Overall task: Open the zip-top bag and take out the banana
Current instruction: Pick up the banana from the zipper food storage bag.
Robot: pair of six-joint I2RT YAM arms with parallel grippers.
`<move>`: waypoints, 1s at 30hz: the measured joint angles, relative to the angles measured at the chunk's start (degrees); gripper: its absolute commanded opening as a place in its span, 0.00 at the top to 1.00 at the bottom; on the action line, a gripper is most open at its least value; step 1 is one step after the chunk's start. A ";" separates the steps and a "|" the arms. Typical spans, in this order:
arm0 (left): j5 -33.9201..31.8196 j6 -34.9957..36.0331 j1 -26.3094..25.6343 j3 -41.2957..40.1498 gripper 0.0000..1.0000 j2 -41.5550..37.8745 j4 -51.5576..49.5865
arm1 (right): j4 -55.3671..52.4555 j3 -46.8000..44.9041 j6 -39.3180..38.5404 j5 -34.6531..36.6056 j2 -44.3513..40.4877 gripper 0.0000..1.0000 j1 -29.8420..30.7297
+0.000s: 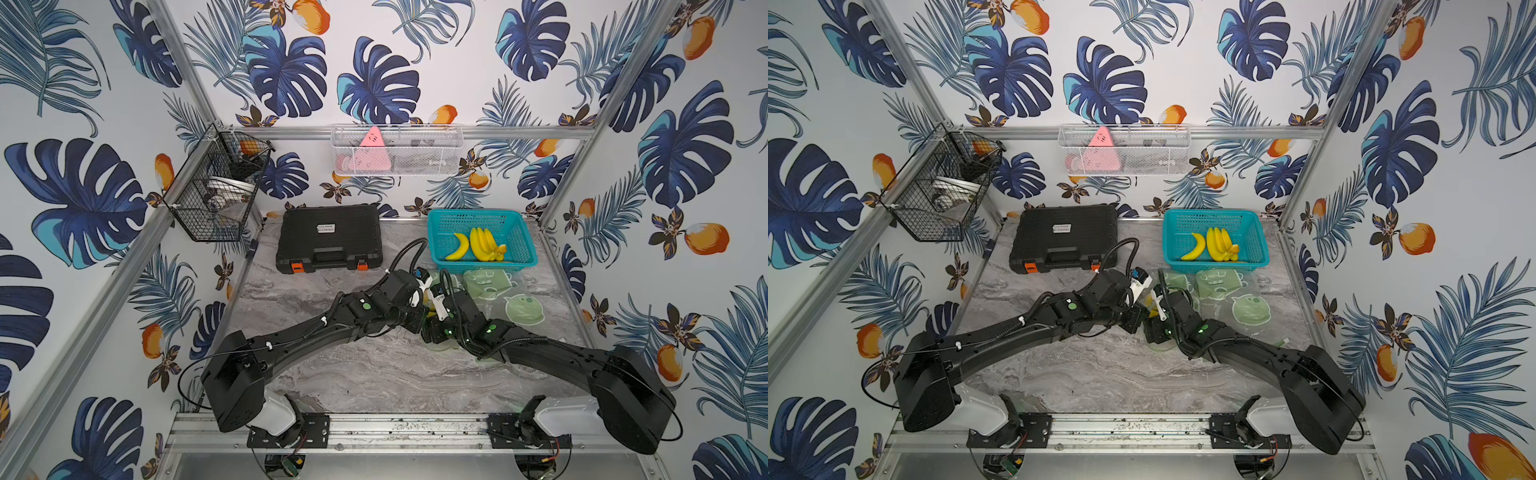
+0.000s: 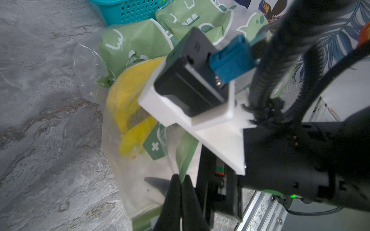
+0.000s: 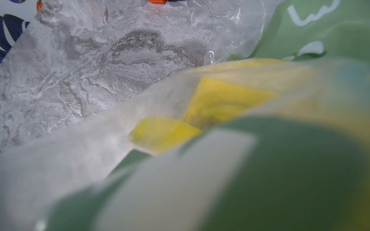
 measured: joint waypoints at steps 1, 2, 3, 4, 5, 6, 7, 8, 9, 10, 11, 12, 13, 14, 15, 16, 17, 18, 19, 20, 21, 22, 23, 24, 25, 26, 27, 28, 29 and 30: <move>0.00 -0.72 0.00 -0.46 1.00 -0.15 0.59 | 0.94 0.22 -0.81 0.48 1.14 0.13 -0.04; -0.09 -1.14 0.04 -0.87 1.00 -0.35 1.18 | 1.99 0.39 -1.42 0.94 2.01 0.11 -0.04; 0.07 -1.88 0.09 -1.27 1.00 -0.55 1.75 | 3.63 0.39 -1.97 1.51 2.86 0.11 -0.07; 0.13 -2.36 0.09 -1.64 1.00 -0.66 2.43 | 5.25 0.39 -2.97 1.84 3.85 0.11 -0.13; 0.20 -2.84 0.09 -1.97 1.00 -0.74 2.95 | 6.38 0.39 -3.52 2.10 4.61 0.11 -0.22; -0.13 -3.50 0.15 -2.38 1.00 -0.85 3.43 | 8.11 0.46 -4.39 2.14 5.73 0.12 -0.35; -0.81 -3.82 0.28 -2.73 1.00 -0.92 3.58 | 9.27 0.85 -5.35 2.12 6.86 0.14 -0.39; -1.44 -3.98 0.37 -2.97 1.00 -0.96 3.61 | 10.32 1.29 -6.05 2.05 8.07 0.15 -0.42; -2.43 -4.35 0.46 -3.28 1.00 -1.05 3.61 | 11.69 1.64 -6.86 2.01 9.33 0.17 -0.42; -2.91 -4.83 0.50 -3.50 1.00 -1.07 3.58 | 13.62 1.70 -7.87 1.84 10.58 0.18 -0.42; -2.19 -5.22 0.50 -3.65 1.00 -1.14 4.22 | 15.17 1.75 -8.35 1.95 11.72 0.20 -0.42; -0.96 -5.40 0.35 -3.74 1.00 -1.27 4.52 | 17.49 1.88 -8.61 2.10 13.14 0.24 -0.48; 0.24 -5.53 0.17 -3.93 1.00 -1.31 4.52 | 19.17 2.25 -9.16 2.27 14.21 0.30 -0.50; 1.01 -5.66 0.15 -4.04 1.00 -1.31 4.52 | 20.59 2.67 -9.53 2.47 14.97 0.36 -0.52; 1.40 -5.88 0.15 -4.13 1.00 -1.36 4.68 | 21.92 3.26 -10.12 2.54 15.69 0.40 -0.48; 1.79 -6.19 0.17 -4.22 1.00 -1.53 4.92 | 23.17 3.76 -10.82 2.95 16.33 0.47 -0.42; 2.21 -6.56 0.17 -4.37 1.00 -1.77 5.07 | 24.17 4.28 -10.86 3.32 16.94 0.52 -0.44; 2.58 -6.54 0.17 -4.48 1.00 -1.99 5.03 | 24.98 4.81 -11.32 3.58 17.55 0.56 -0.50; 2.84 -6.54 0.17 -4.52 1.00 -2.14 5.01 | 25.49 5.33 -11.63 3.96 18.05 0.59 -0.52; 2.84 -6.54 0.17 -4.57 1.00 -2.27 5.01 | 25.68 5.81 -12.22 4.15 18.40 0.61 -0.52; 3.13 -6.54 0.33 -4.68 1.00 -2.49 4.94 | 25.75 6.36 -12.50 4.22 18.64 0.64 -0.52; 3.63 -6.54 0.50 -4.81 1.00 -2.75 4.76 | 25.88 6.67 -12.90 4.22 18.67 0.61 -0.52; 4.11 -6.54 0.76 -4.96 1.00 -2.99 4.68 | 26.23 6.73 -13.14 4.17 18.67 0.51 -0.59; 4.74 -6.54 1.20 -5.29 1.00 -3.37 4.63 | 26.58 6.75 -13.25 3.85 18.67 0.40 -0.74; 5.49 -6.54 1.79 -5.68 1.00 -3.76 4.57 | 26.64 6.69 -13.73 2.58 18.67 0.34 -0.94; 6.19 -6.54 2.29 -6.03 1.00 -4.04 4.52 | 26.56 6.64 -14.10 1.22 18.64 0.29 -1.18; 6.88 -6.54 2.97 -6.36 1.00 -4.31 4.28 | 26.27 6.67 -14.58 -0.50 18.64 0.27 -1.31; 7.21 -6.54 3.61 -6.51 1.00 -4.48 4.02 | 25.27 6.86 -15.04 -2.32 18.53 0.27 -1.33; 7.82 -6.49 4.24 -6.60 1.00 -4.55 3.78 | 24.46 7.02 -15.37 -3.85 18.32 0.26 -1.29; 8.24 -6.47 4.87 -6.64 1.00 -4.57 3.63 | 23.56 7.06 -15.76 -5.60 17.88 0.25 -1.20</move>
